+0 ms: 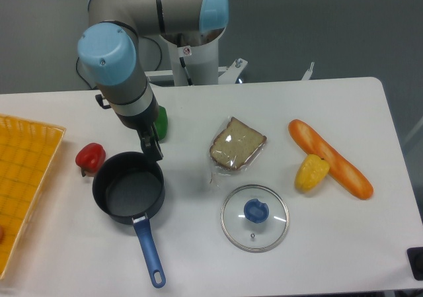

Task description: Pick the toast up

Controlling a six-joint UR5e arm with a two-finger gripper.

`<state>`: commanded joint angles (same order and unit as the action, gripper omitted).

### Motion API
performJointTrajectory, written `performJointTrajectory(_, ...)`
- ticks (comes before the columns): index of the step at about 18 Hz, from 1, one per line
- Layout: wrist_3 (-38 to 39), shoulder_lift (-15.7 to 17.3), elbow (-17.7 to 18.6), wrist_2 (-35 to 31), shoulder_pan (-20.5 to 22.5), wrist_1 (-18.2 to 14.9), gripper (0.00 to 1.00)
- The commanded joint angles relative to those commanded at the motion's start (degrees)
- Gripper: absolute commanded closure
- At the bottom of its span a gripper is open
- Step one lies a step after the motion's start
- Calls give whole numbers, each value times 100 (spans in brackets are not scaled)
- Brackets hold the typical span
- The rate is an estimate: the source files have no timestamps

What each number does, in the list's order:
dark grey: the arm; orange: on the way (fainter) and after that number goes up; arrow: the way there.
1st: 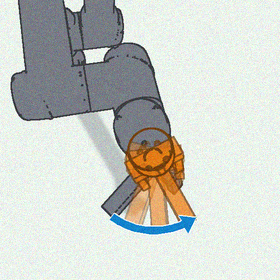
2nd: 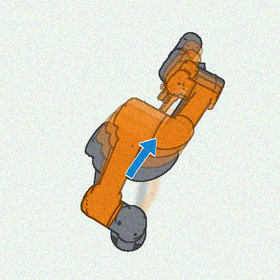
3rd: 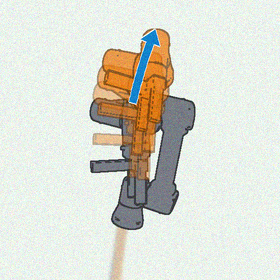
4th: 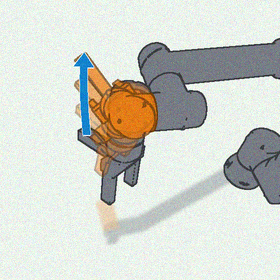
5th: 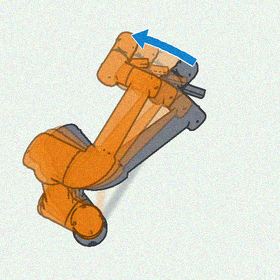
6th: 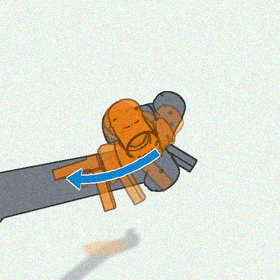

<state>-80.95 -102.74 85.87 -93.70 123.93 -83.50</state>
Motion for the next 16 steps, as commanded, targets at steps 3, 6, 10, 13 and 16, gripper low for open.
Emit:
performJointTrajectory(3,9,0,-26,88,9,9,0)
performJointTrajectory(6,9,0,0,141,-26,18,0)
performJointTrajectory(10,17,70,403,211,-35,306,0)
performJointTrajectory(13,227,123,729,238,-18,957,0)
performJointTrajectory(16,439,114,747,255,-61,967,0)
